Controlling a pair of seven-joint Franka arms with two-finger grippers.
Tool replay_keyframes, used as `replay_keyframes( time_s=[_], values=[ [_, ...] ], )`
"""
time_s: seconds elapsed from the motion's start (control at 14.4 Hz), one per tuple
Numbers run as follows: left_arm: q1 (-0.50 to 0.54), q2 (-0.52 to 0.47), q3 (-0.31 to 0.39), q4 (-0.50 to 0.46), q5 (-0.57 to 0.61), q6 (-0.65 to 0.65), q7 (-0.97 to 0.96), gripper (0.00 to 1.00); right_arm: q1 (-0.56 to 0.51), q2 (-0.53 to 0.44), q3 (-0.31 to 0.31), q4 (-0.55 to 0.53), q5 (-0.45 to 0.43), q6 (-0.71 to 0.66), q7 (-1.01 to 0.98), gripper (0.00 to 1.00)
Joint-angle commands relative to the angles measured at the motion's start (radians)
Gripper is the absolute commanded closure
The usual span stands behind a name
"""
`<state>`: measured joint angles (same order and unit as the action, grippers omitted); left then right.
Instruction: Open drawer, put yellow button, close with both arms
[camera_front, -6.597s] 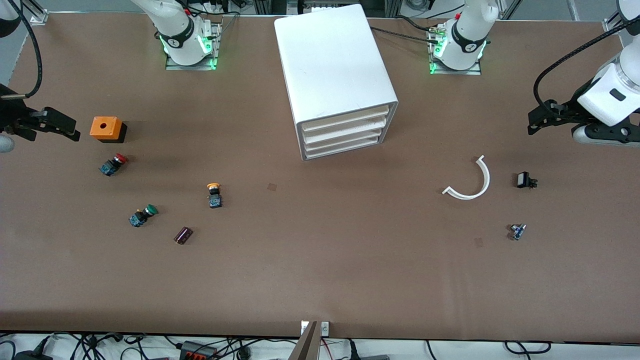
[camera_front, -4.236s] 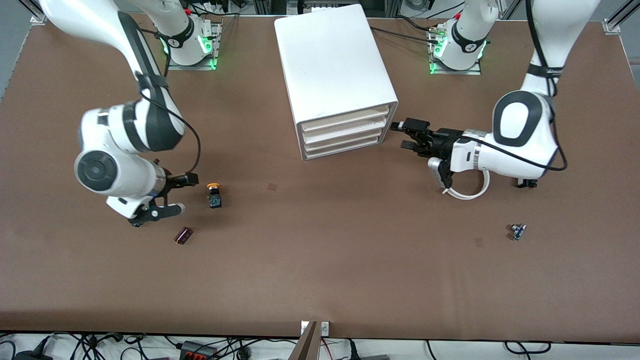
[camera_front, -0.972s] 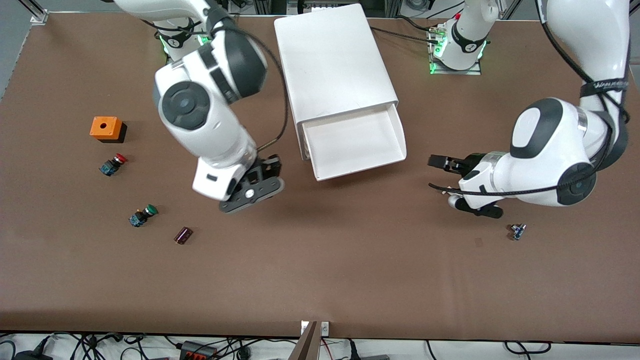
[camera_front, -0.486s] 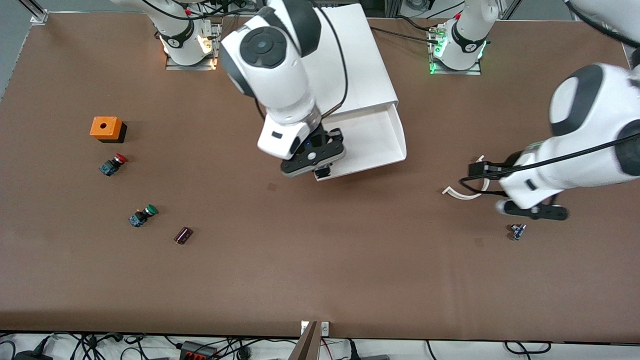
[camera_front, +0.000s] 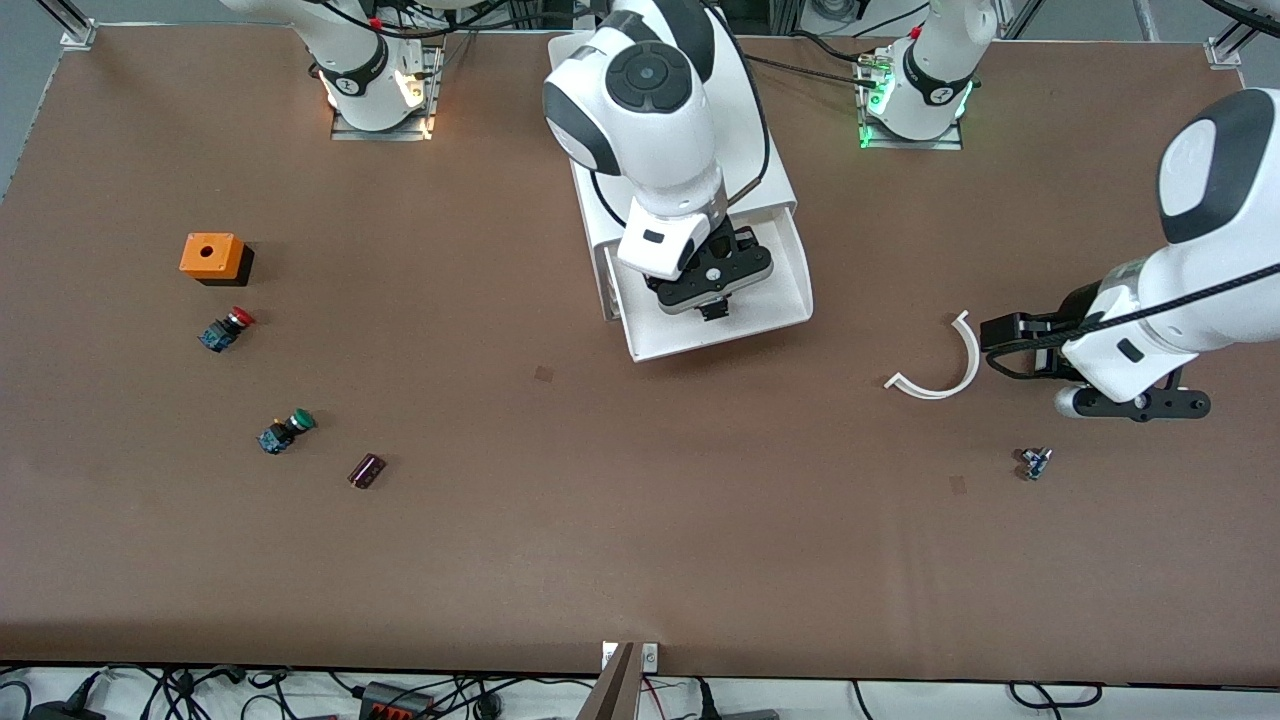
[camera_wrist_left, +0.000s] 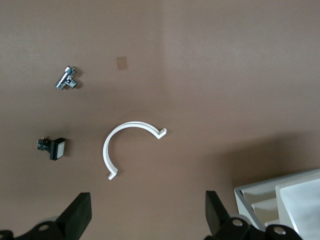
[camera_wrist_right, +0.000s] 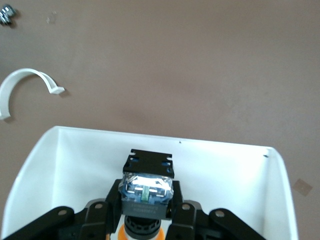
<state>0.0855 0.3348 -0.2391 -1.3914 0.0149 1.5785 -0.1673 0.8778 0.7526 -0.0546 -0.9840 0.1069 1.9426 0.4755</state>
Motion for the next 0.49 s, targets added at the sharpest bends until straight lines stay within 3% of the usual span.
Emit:
replay_keyframes(
  time_s=[0.0, 0.42],
  values=[
    [0.008, -0.089, -0.011, -0.118, 0.028, 0.051, -0.017, 0.00, -0.002, 0.005, 0.001, 0.019, -0.003, -0.098, 0.017, 1.00],
    [0.008, -0.089, -0.011, -0.120, 0.028, 0.049, -0.018, 0.00, 0.000, 0.010, 0.005, 0.021, 0.002, -0.128, 0.017, 1.00]
  ],
)
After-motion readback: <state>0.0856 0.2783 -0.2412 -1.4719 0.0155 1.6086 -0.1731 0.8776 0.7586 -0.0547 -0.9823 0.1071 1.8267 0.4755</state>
